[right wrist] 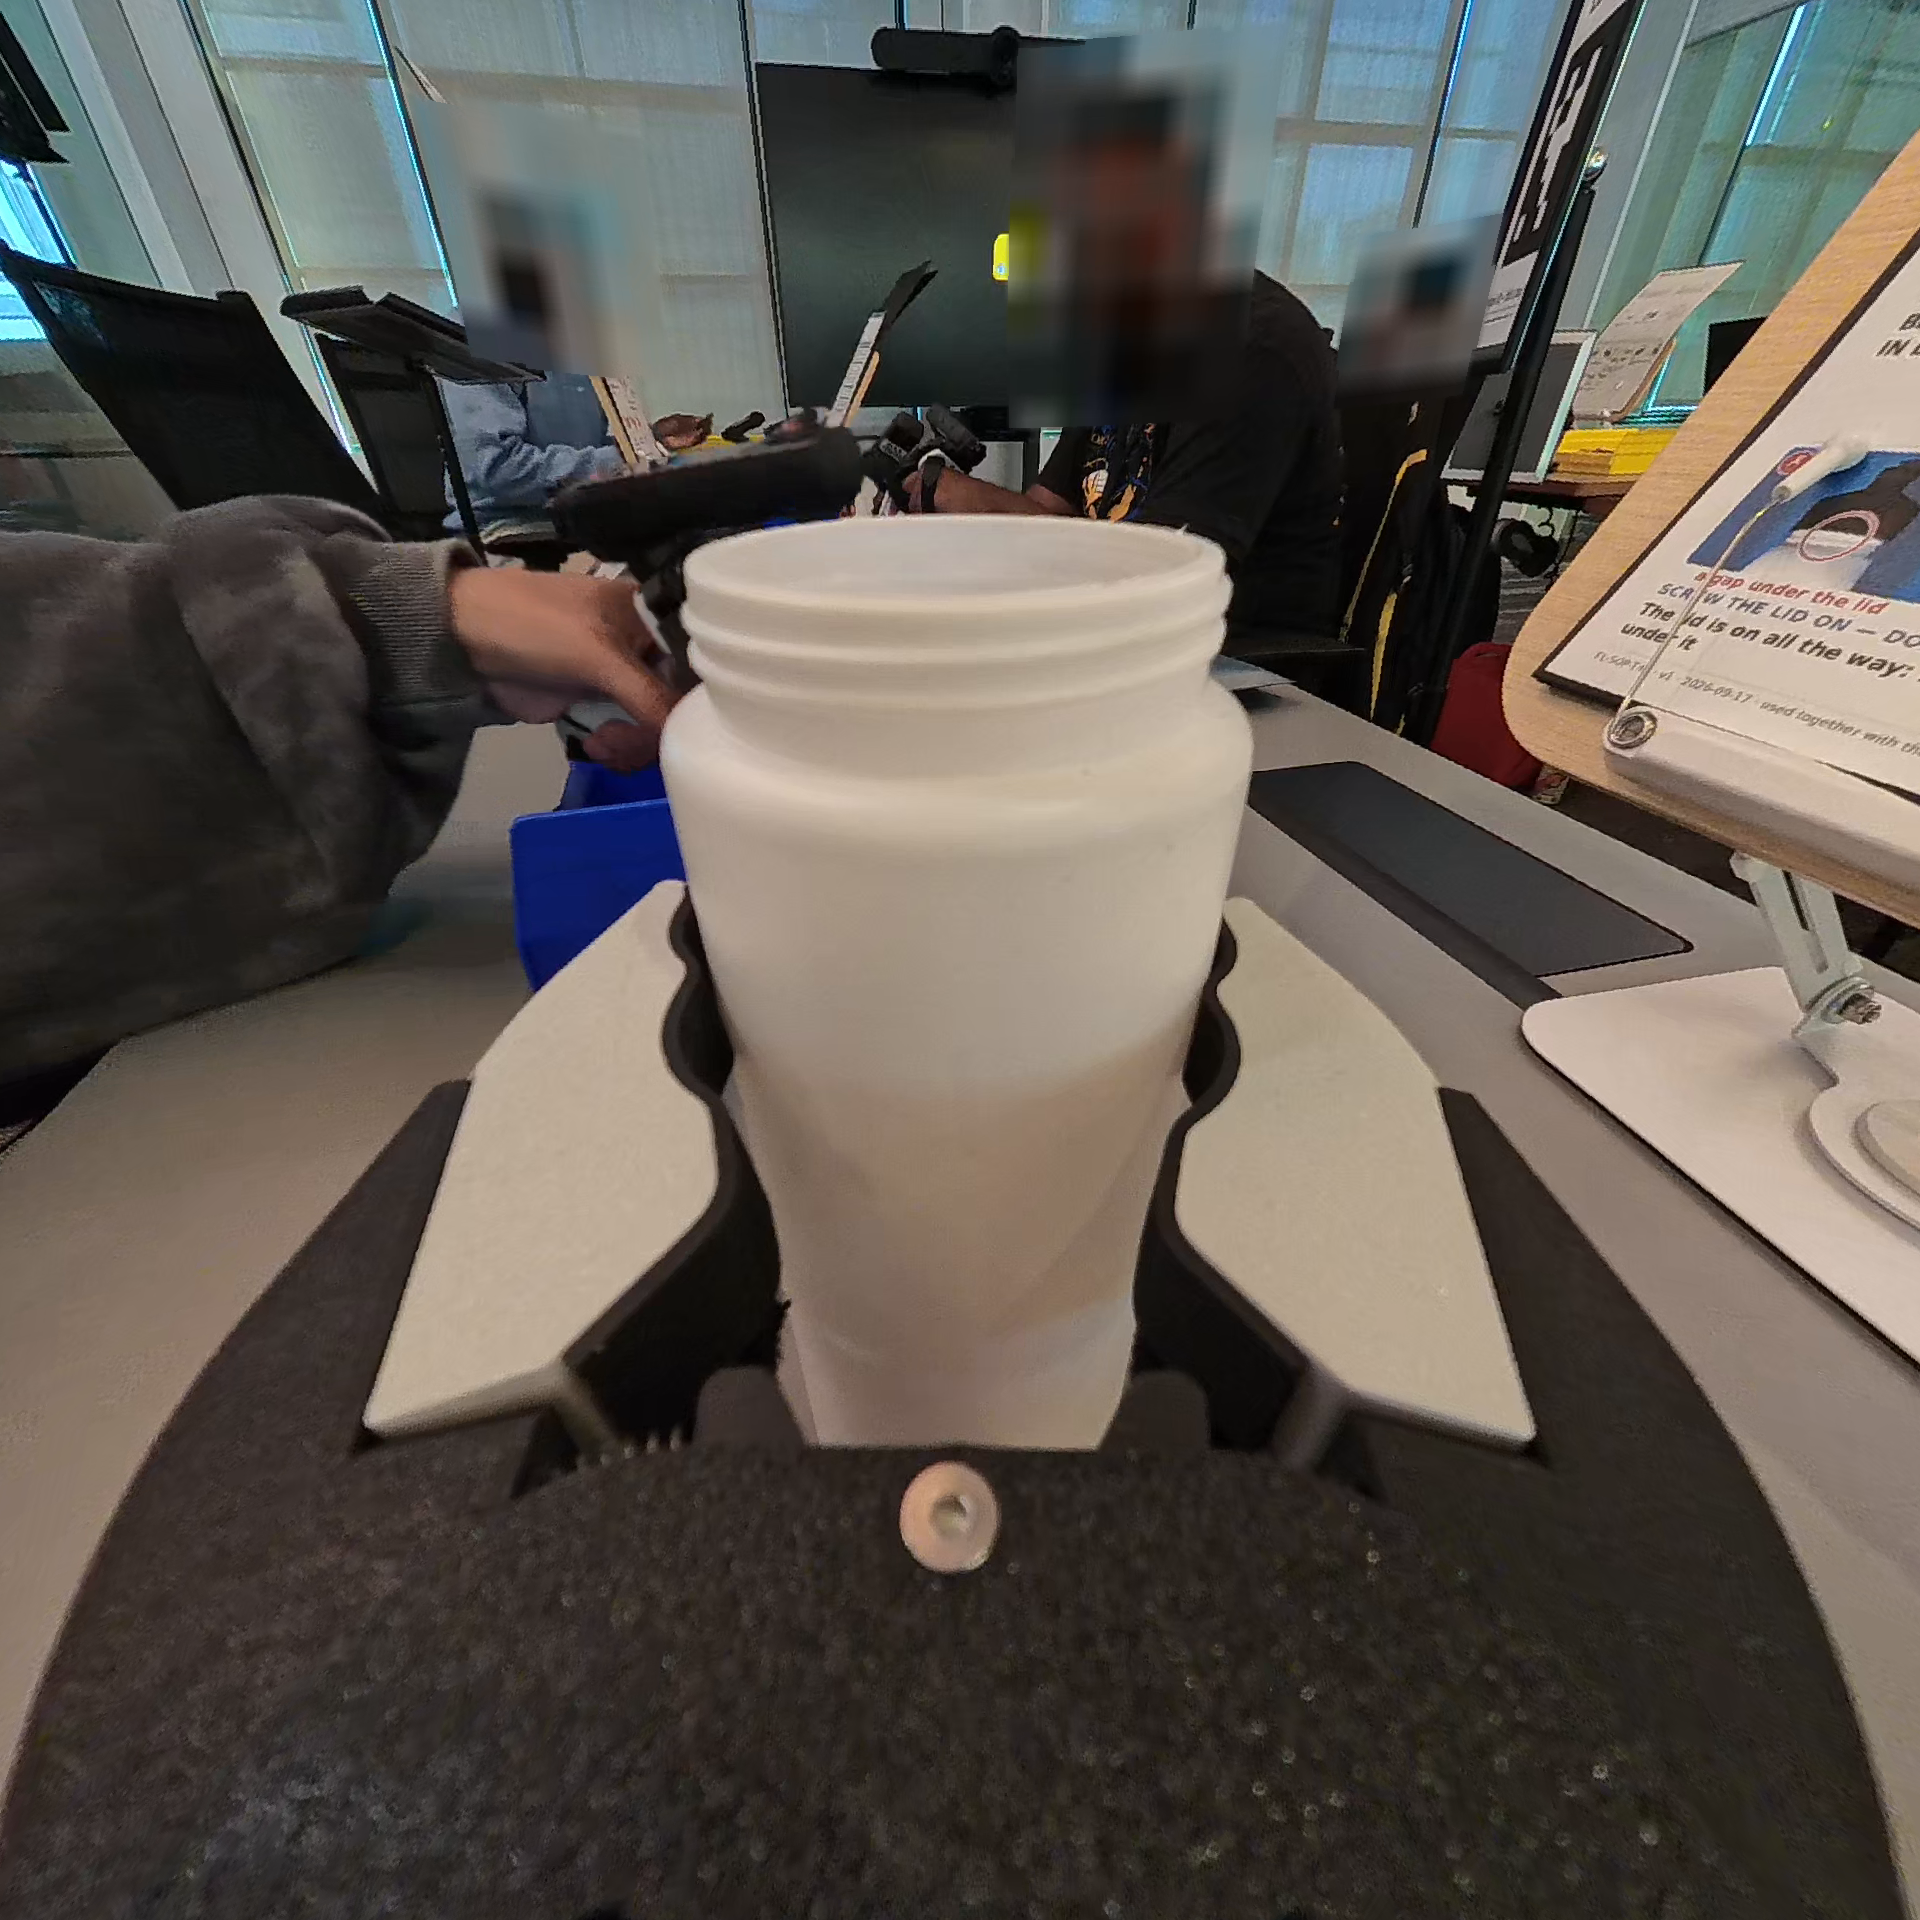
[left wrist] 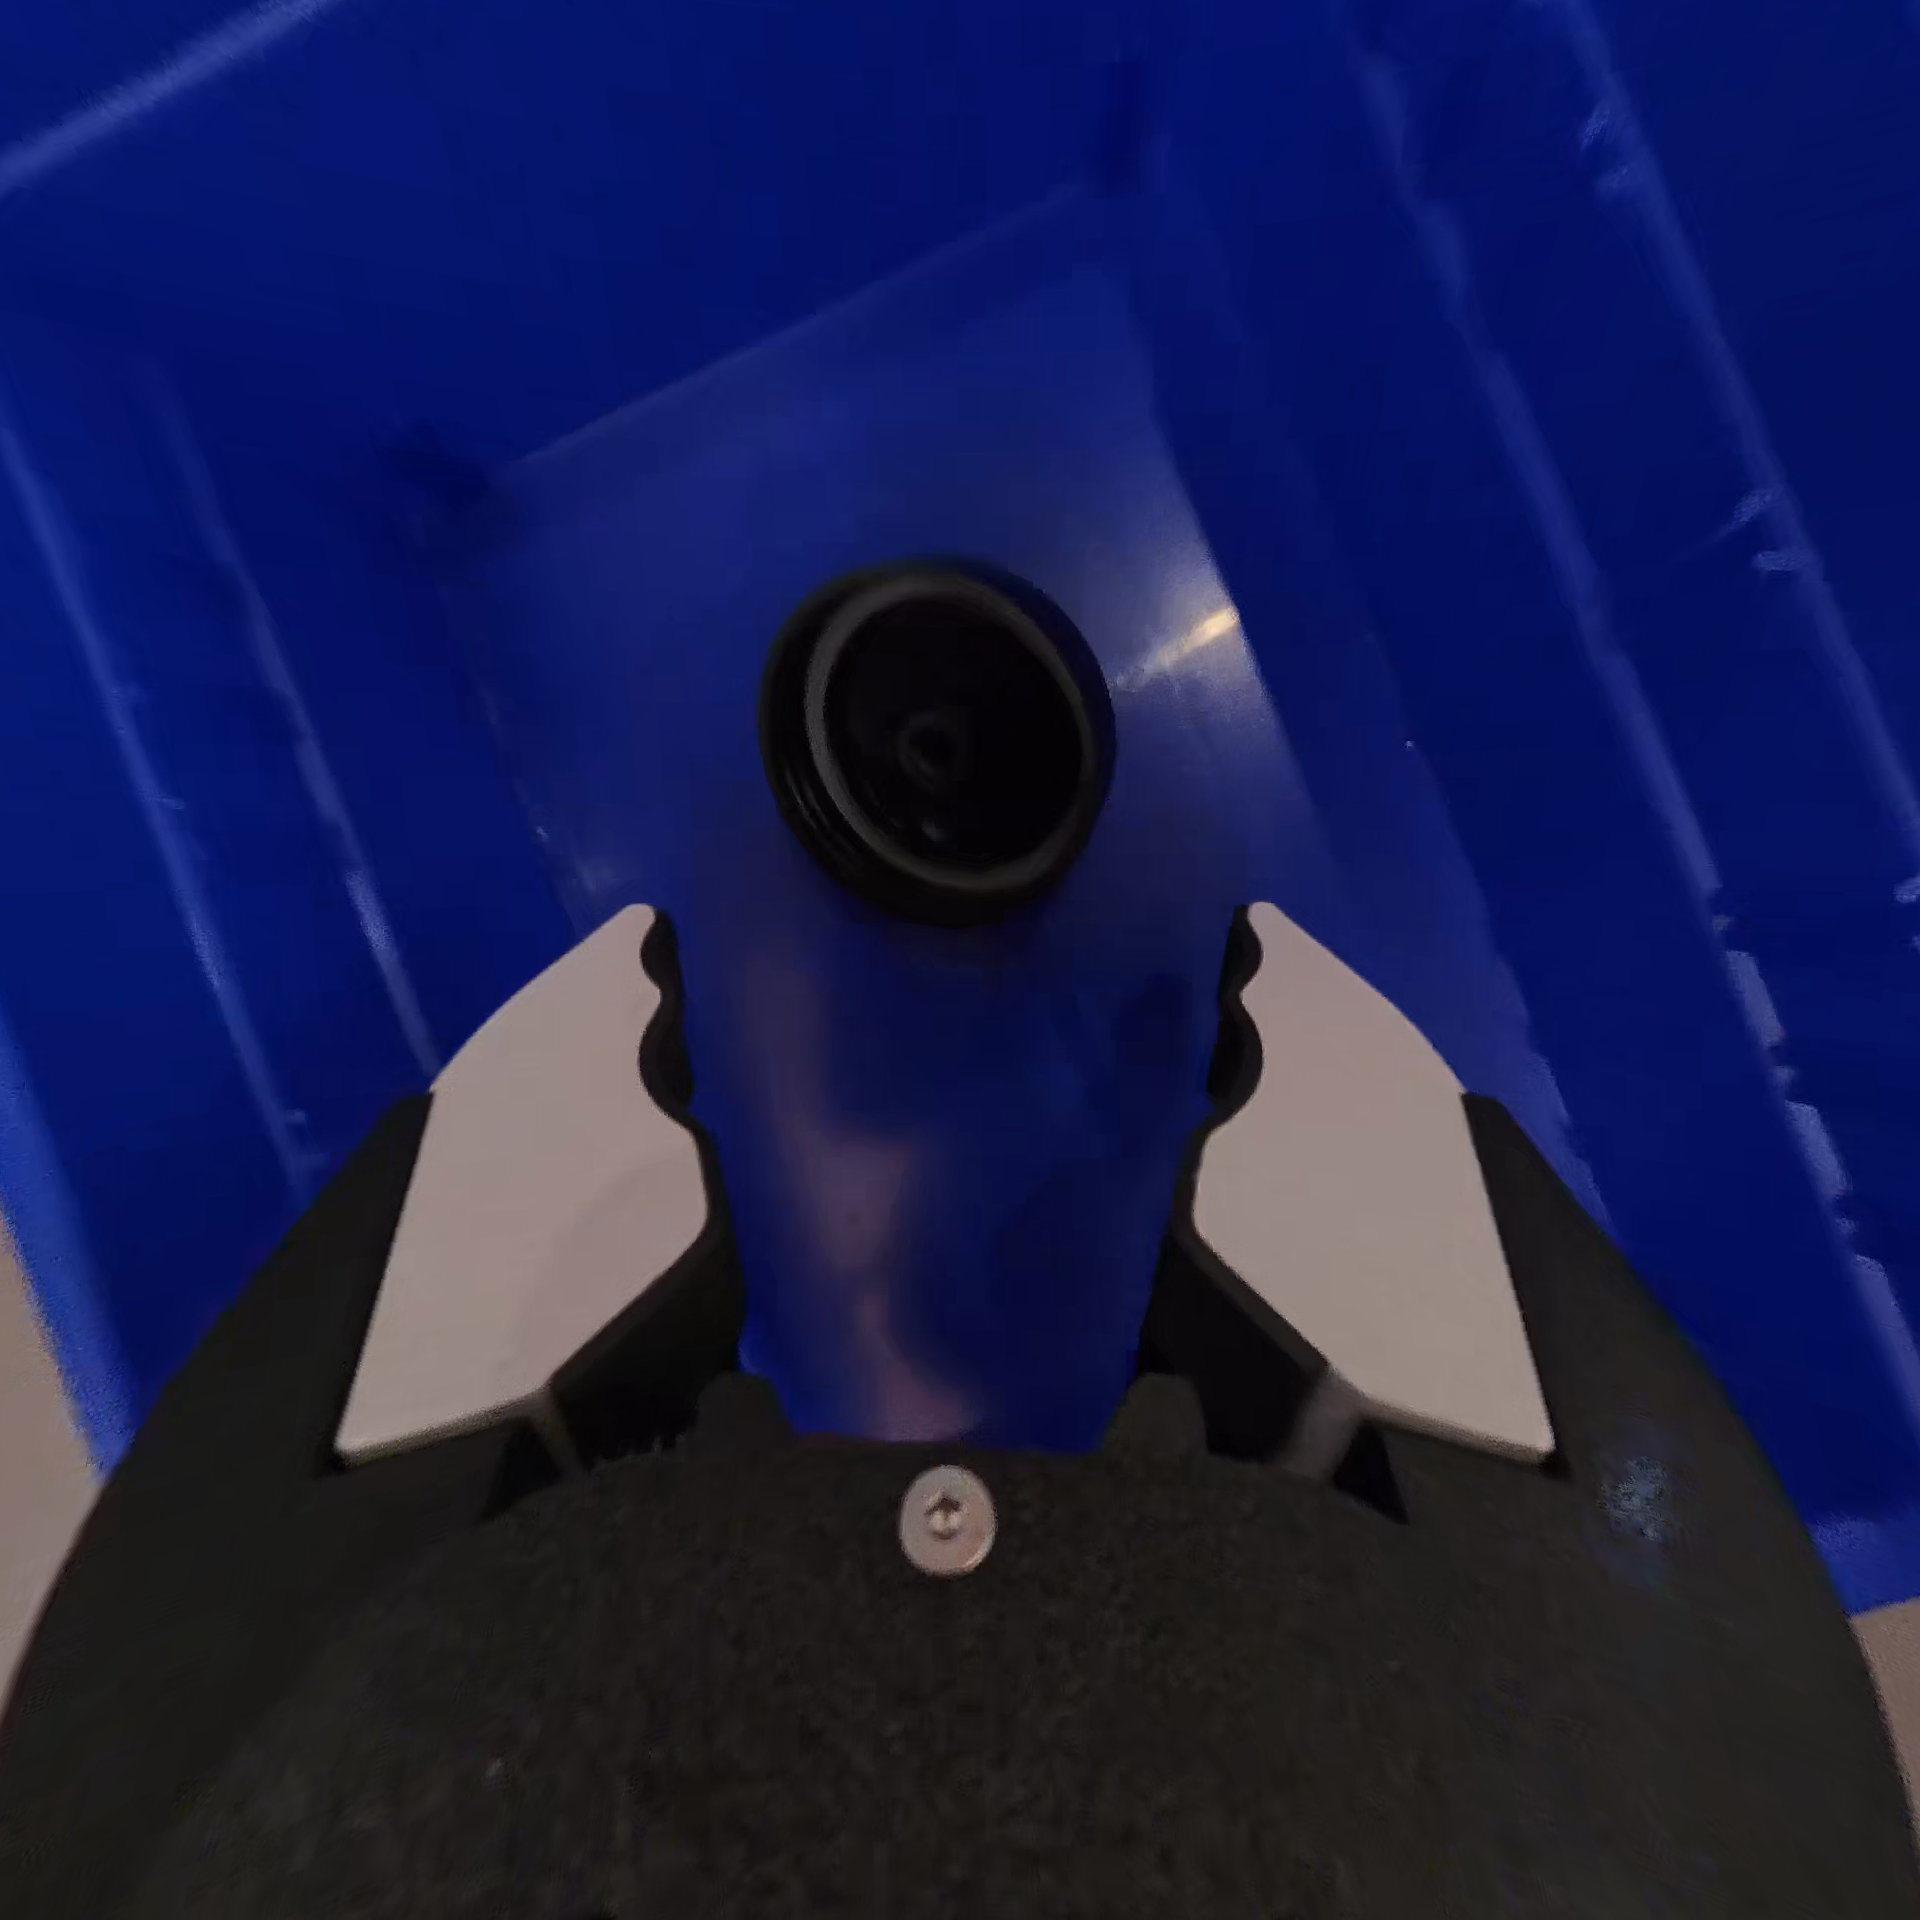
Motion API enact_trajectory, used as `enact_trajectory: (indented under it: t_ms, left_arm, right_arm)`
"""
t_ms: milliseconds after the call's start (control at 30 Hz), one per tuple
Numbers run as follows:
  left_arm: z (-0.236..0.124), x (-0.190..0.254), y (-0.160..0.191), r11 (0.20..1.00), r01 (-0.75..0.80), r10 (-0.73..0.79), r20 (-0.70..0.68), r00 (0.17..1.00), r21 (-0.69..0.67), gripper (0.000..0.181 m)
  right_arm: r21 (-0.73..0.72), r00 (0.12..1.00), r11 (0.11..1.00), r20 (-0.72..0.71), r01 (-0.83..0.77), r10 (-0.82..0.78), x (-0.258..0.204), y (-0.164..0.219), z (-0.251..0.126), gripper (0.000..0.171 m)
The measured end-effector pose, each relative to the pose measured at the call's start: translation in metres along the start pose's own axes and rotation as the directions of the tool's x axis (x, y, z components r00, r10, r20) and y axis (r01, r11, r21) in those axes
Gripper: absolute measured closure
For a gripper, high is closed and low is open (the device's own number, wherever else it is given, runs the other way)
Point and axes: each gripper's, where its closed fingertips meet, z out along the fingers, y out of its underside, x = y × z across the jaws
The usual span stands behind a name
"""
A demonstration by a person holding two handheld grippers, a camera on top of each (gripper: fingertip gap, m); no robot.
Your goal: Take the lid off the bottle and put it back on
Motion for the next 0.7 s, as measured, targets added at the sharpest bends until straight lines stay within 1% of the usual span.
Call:
enact_trajectory:
  t_ms: [100,200,267,300,333,367,433,500,533,600,667,700]
  left_arm:
    - [0.006,0.007,0.006,0.992,0.125,-0.125,-0.049,0.991,0.006,0.081]
    - [0.017,0.002,0.007,0.982,0.181,-0.183,-0.040,0.982,-0.047,0.081]
    - [0.027,0.001,0.006,0.967,0.240,-0.245,-0.060,0.968,-0.087,0.083]
    - [0.031,-0.002,0.004,0.963,0.257,-0.261,-0.050,0.964,-0.088,0.081]
    - [0.033,-0.006,0.001,0.962,0.259,-0.263,-0.037,0.964,-0.087,0.089]
    - [0.035,-0.006,-0.003,0.961,0.259,-0.264,-0.043,0.964,-0.094,0.090]
    - [0.034,-0.002,-0.010,0.963,0.252,-0.260,-0.088,0.961,-0.096,0.110]
    - [0.030,-0.001,-0.018,0.966,0.247,-0.254,-0.109,0.961,-0.079,0.110]
    - [0.025,0.003,-0.025,0.970,0.238,-0.242,-0.142,0.960,-0.049,0.111]
    - [0.012,0.018,-0.038,0.970,0.242,-0.228,-0.264,0.937,0.021,0.111]
    - [-0.001,0.031,-0.047,0.949,0.309,-0.265,-0.387,0.883,0.056,0.111]
    - [-0.004,0.035,-0.048,0.934,0.354,-0.302,-0.439,0.846,0.040,0.111]
  right_arm:
    - [0.000,1.000,1.000,0.002,-0.001,0.001,0.000,0.000,0.000,0.084]
    - [0.002,1.000,1.000,0.002,-0.001,0.001,-0.001,0.000,0.000,0.084]
    - [0.002,1.000,1.000,0.001,0.000,0.000,-0.001,0.000,0.000,0.083]
    - [0.002,1.000,1.000,0.001,0.000,0.000,-0.001,0.000,0.000,0.083]
    - [0.002,1.000,1.000,0.002,0.000,0.000,-0.001,0.000,0.000,0.083]
    - [0.002,1.000,1.000,0.002,0.000,0.000,-0.001,0.000,0.000,0.084]
    - [0.002,1.000,1.000,0.002,0.000,0.000,-0.001,0.000,0.000,0.083]
    - [0.001,1.000,1.000,0.002,0.001,-0.001,-0.001,0.000,-0.001,0.083]
    - [0.000,1.000,1.000,0.002,0.002,-0.002,-0.001,0.000,-0.001,0.083]
    - [-0.002,1.000,1.000,0.002,0.002,-0.002,-0.002,0.000,-0.001,0.083]
    - [-0.002,1.000,1.000,0.003,0.002,-0.002,-0.002,0.000,-0.001,0.083]
    - [-0.002,1.000,1.000,0.002,0.002,-0.002,-0.002,0.000,-0.001,0.083]
